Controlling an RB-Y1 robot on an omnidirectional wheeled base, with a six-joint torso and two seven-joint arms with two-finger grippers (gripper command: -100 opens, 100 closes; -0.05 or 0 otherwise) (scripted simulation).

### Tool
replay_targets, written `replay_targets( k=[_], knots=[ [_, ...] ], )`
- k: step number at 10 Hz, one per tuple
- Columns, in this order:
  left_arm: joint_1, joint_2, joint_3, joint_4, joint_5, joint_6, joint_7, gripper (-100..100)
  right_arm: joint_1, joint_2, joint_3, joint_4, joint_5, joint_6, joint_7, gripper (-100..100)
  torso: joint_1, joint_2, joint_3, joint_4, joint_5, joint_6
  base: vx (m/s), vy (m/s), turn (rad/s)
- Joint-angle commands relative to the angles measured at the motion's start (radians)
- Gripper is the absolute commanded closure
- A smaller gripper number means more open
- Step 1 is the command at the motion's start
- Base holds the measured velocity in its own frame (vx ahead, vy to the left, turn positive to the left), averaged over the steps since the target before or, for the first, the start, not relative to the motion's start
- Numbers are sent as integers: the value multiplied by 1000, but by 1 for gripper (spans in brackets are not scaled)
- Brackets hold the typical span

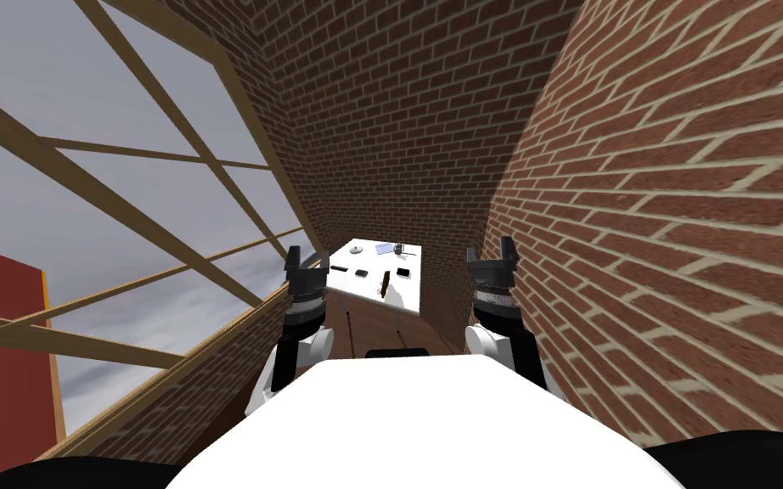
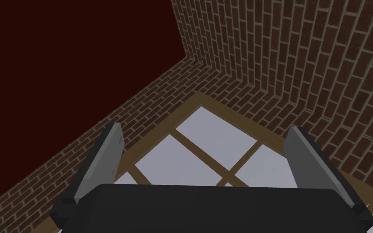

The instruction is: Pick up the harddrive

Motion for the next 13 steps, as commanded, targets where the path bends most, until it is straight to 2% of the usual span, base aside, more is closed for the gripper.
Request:
replay_targets(
  k=[1,3,6,7,9,10,12,13],
  knots=[
    [0,0,0,0,0,0,0,0,4,-31,19,23,14,3,-1,-100,0,0,0,0,0,0,-16,-10,109],
    [0,0,0,0,0,0,0,0,10,-71,46,59,33,8,-3,-100,-2,2,1,0,0,0,-41,-24,120],
    [0,0,0,0,0,0,0,0,25,-151,110,143,77,15,-8,-100,-2,4,2,1,-1,0,-62,-32,187],
    [0,0,0,0,0,0,0,0,25,-158,110,143,77,15,-8,-100,-2,4,2,1,-1,0,-37,-20,43],
    [0,0,0,0,0,0,0,0,38,-233,165,219,112,19,-11,-100,-2,3,1,1,0,0,-42,-16,191],
    [0,0,0,0,0,0,0,0,38,-233,165,219,112,19,-11,-100,-2,3,2,1,0,0,-46,-22,80],
    [0,0,0,0,0,0,0,0,53,-315,220,298,151,22,-14,-100,-2,3,2,1,0,0,-58,-24,234],
    [0,0,0,0,0,0,0,0,53,-320,229,309,151,22,-14,-100,-2,4,2,1,-1,0,-43,-17,94]
  ],
)
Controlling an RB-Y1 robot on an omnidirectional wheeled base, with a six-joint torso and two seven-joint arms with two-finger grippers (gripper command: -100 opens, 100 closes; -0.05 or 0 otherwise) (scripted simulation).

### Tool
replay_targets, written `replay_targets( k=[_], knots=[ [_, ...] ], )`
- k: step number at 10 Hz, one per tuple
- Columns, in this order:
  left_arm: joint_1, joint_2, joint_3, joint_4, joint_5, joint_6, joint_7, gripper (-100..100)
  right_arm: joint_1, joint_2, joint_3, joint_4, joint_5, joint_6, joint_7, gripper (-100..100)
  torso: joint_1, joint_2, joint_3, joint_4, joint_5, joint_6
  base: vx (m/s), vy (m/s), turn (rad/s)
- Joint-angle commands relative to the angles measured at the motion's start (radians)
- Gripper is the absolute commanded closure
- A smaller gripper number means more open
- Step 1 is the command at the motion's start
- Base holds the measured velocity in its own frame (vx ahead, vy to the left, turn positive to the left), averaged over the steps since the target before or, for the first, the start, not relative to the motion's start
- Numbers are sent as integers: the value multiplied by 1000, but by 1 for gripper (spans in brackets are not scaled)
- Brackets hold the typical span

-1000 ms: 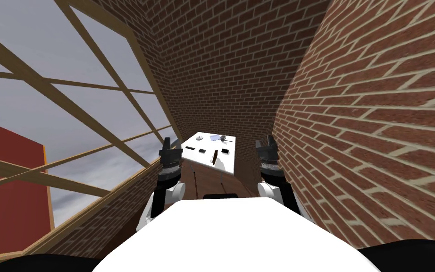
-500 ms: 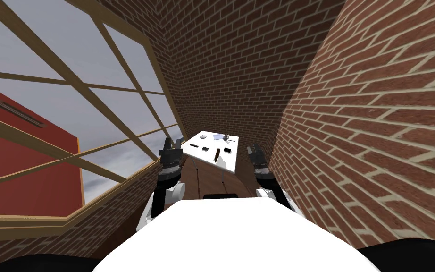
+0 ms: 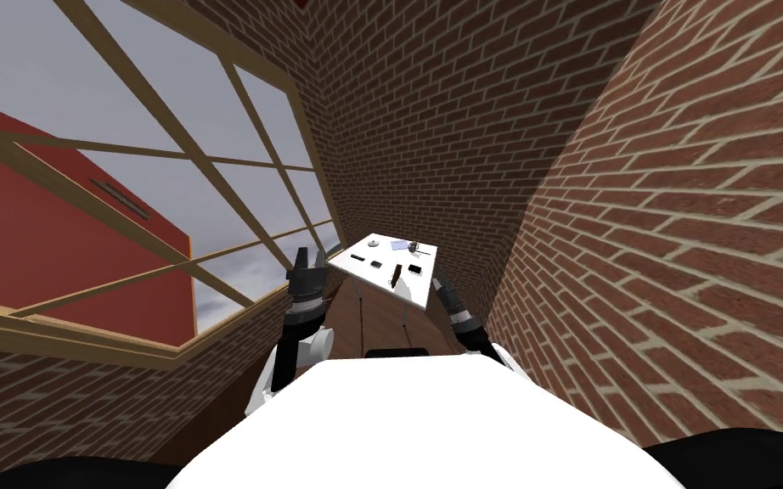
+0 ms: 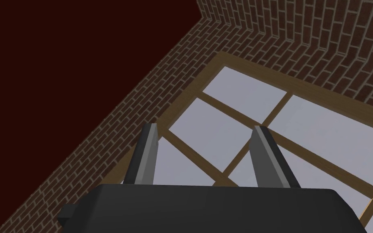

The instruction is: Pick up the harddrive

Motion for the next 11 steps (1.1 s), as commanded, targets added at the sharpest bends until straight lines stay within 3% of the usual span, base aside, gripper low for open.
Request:
replay_targets(
  k=[1,2,3,4,5,6,7,8,9,10,11],
  knots=[
    [0,0,0,0,0,0,0,0,8,-50,36,50,19,-7,-8,-100,0,0,0,0,0,0,-33,2,178],
    [0,0,0,0,0,0,0,0,8,-61,36,69,19,-7,-8,-100,1,-1,0,0,0,-1,-23,-3,88],
    [0,0,0,0,0,0,0,0,15,-100,72,110,39,-7,-9,-100,1,-2,-1,0,0,0,-26,0,235],
    [0,0,0,0,0,0,0,0,15,-109,72,119,39,-7,-9,-100,1,-1,-1,0,0,-1,-24,-5,109],
    [0,0,0,0,0,0,0,0,21,-150,109,169,58,-9,-11,-100,0,-2,-1,0,0,0,-25,6,211],
    [0,0,0,0,0,0,0,0,21,-158,109,171,58,-9,-11,-100,1,-2,-1,0,0,-1,-19,5,126],
    [0,0,0,0,0,0,0,0,25,-199,146,213,77,-11,-13,-100,1,-2,-1,0,0,0,-21,15,218],
    [0,0,0,0,0,0,0,0,25,-207,146,224,77,-11,-13,-100,1,-2,-1,0,0,0,-14,9,135],
    [0,0,0,0,0,0,0,0,29,-255,183,259,94,-14,-15,-100,1,-2,-1,0,0,0,-8,26,317],
    [0,0,0,0,0,0,0,0,29,-257,183,278,94,-14,-15,-100,2,-3,-2,-1,1,-1,-3,15,113],
    [0,0,0,0,0,0,0,0,31,-294,221,323,110,-19,-17,-100,2,-3,-2,-1,0,0,6,30,224]
  ],
)
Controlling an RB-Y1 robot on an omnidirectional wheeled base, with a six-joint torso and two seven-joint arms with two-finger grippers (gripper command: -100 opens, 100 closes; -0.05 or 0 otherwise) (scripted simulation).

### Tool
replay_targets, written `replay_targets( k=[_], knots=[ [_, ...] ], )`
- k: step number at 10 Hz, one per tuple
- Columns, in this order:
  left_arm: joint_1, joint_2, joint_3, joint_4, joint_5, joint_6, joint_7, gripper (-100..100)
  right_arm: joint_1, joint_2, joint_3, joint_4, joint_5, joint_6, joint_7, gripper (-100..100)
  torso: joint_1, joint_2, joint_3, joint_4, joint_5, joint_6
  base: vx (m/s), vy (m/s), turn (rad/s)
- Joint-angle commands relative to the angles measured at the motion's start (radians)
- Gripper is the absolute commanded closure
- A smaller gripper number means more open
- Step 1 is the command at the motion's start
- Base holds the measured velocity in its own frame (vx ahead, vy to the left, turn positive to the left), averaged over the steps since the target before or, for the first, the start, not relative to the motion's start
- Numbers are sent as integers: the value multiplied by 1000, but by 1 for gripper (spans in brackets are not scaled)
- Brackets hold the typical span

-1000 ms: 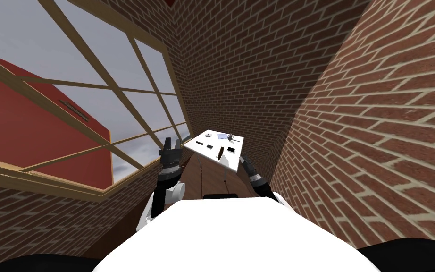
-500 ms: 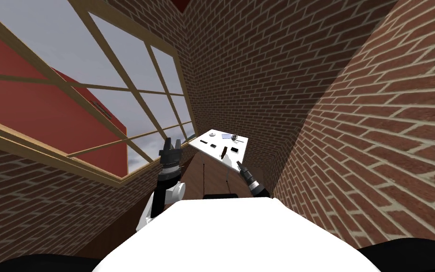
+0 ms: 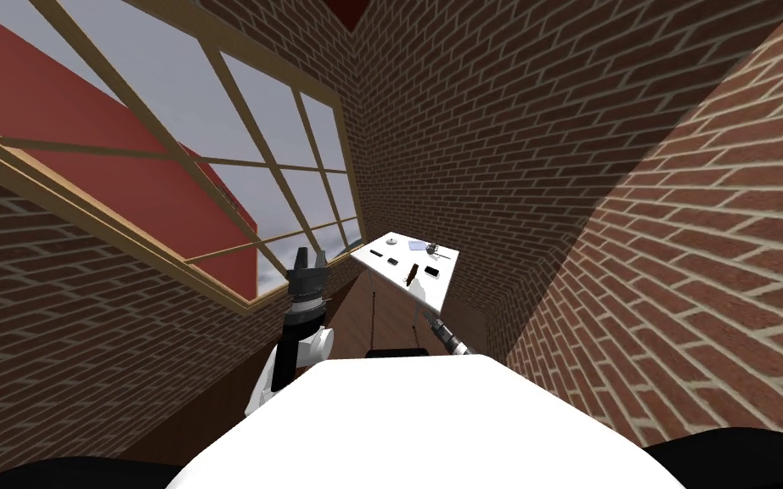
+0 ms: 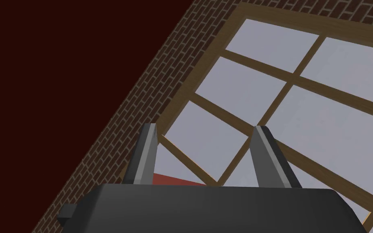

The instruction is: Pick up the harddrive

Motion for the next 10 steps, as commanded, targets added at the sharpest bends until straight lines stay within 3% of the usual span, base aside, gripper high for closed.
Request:
replay_targets(
  k=[1,2,3,4,5,6,8,9,10],
  knots=[
    [0,0,0,0,0,0,0,0,12,-39,13,37,6,-14,-2,-100,0,0,0,0,0,0,9,25,153],
    [0,0,0,0,0,0,0,0,13,-79,50,67,21,-20,-4,-100,0,0,0,0,0,1,15,35,294],
    [0,0,0,0,0,0,0,0,13,-90,50,83,21,-20,-4,-100,0,-1,0,0,0,0,14,22,125],
    [0,0,0,0,0,0,0,0,14,-127,87,121,34,-27,-6,-100,0,-1,0,0,0,1,27,39,248],
    [0,0,0,0,0,0,0,0,14,-142,87,148,34,-27,-6,-100,0,-1,-1,0,0,0,27,27,130],
    [0,0,0,0,0,0,0,0,14,-178,122,183,46,-35,-7,-100,0,-1,-1,0,0,1,34,37,274],
    [0,0,0,0,0,0,0,0,14,-195,122,204,46,-35,-7,-100,0,-2,-1,0,0,1,23,18,65],
    [0,0,0,0,0,0,0,0,14,-235,157,248,57,-45,-9,-100,-1,-1,-1,0,0,1,29,31,250],
    [0,0,0,0,0,0,0,0,14,-247,157,259,57,-45,-9,-100,0,-1,-1,0,0,0,36,22,164]
  ],
)
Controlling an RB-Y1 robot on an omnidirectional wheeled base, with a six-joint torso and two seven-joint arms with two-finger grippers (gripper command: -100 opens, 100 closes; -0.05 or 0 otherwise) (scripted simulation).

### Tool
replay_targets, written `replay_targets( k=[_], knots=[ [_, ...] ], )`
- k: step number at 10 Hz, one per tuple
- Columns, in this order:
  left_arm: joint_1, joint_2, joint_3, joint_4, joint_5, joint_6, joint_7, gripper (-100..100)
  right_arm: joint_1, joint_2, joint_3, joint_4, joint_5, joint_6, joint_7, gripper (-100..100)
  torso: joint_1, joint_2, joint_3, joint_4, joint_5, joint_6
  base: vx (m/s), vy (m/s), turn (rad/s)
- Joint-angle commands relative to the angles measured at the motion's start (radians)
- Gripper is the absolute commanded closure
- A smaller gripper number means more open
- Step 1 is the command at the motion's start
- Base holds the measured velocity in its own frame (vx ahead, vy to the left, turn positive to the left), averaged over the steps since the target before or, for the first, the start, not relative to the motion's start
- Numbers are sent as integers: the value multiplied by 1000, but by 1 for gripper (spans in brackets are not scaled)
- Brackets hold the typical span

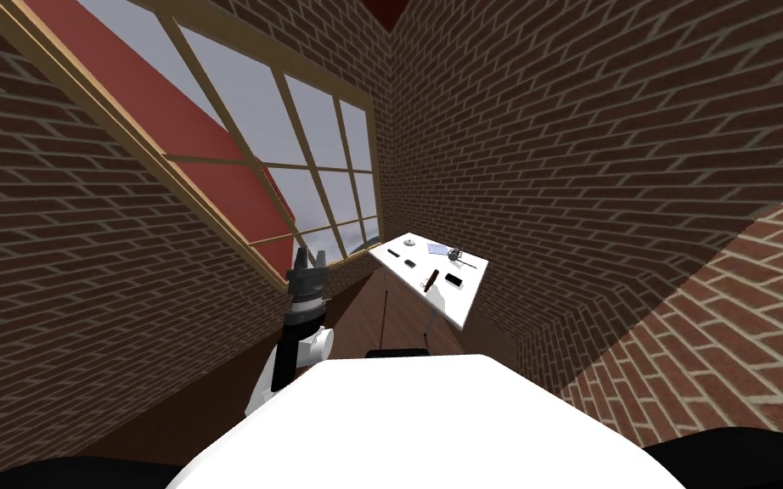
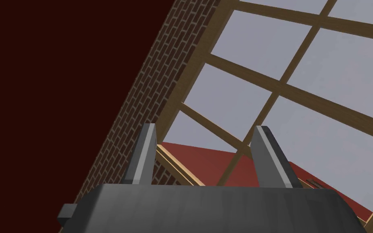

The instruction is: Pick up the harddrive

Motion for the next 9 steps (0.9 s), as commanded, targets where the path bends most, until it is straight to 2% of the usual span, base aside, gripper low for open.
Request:
replay_targets(
  k=[1,2,3,4,5,6,7,8,9],
  knots=[
    [0,0,0,0,0,0,0,0,2,-50,36,50,8,-17,-5,-100,0,0,0,0,0,0,57,41,297],
    [0,0,0,0,0,0,0,0,2,-71,36,65,8,-17,-5,-100,1,-1,-1,0,0,-1,49,28,133],
    [0,0,0,0,0,0,0,0,2,-96,69,103,16,-29,-6,-100,1,-1,-1,0,0,0,45,27,202],
    [0,0,0,0,0,0,0,0,2,-119,69,120,16,-29,-6,-100,0,-1,-1,0,0,0,42,19,144],
    [0,0,0,0,0,0,0,0,2,-122,69,120,16,-29,-6,-100,0,-1,0,0,0,0,23,7,15],
    [0,0,0,0,0,0,0,0,2,-158,101,174,22,-43,-7,-100,0,0,0,0,0,0,42,26,263],
    [0,0,0,0,0,0,0,0,2,-174,101,174,22,-43,-7,-100,0,0,0,0,0,-1,46,16,141],
    [0,0,0,0,0,0,0,0,2,-208,132,227,27,-57,-8,-100,0,-1,0,0,0,0,69,18,273],
    [0,0,0,0,0,0,0,0,2,-224,132,224,27,-57,-8,-100,0,-2,-1,0,0,-1,57,6,113]
  ],
)
